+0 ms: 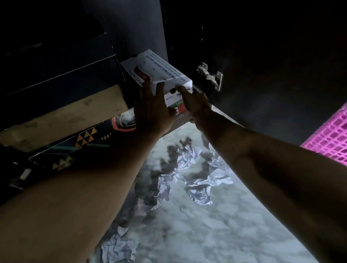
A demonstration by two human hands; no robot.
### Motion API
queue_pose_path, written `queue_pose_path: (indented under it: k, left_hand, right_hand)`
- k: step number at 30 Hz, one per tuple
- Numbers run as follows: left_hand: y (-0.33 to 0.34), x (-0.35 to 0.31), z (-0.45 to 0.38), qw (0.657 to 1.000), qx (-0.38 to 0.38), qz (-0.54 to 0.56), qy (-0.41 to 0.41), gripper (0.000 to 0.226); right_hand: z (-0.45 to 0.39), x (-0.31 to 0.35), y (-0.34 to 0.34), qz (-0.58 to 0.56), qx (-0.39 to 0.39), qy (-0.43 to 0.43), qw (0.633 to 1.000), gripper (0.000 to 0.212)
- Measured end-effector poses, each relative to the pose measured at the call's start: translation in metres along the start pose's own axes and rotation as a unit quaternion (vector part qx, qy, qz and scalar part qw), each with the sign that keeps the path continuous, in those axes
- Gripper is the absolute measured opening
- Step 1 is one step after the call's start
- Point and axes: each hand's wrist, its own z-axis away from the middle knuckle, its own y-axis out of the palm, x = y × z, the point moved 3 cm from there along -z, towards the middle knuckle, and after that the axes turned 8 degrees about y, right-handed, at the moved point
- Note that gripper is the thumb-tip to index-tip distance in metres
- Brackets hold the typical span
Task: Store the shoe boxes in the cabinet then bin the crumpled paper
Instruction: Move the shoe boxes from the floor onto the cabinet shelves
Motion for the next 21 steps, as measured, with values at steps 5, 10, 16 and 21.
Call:
queue_pose_path:
  k: [5, 10, 16, 21]
  left_hand:
    - [-0.006, -0.047, 0.059, 0.993, 0.001, 0.036, 0.114, 0.056]
    - [0.0, -0.116, 0.111, 0.968, 0.055, 0.146, 0.198, 0.038]
    - [0.015, -0.242, 0.156, 0.92, 0.128, 0.254, 0.271, 0.04]
    - [0.049, -0.349, 0.189, 0.861, 0.275, 0.349, 0.247, 0.026]
  right_hand:
    - [0.072, -0.041, -0.071, 0.127, 0.011, -0.063, 0.99, 0.051]
    - [0.143, -0.101, -0.161, 0.145, -0.037, -0.077, 0.986, 0.022]
    - [0.213, -0.166, -0.308, 0.149, -0.199, -0.054, 0.967, 0.034]
    - [0.25, -0.199, -0.414, 0.079, -0.401, -0.016, 0.913, 0.044]
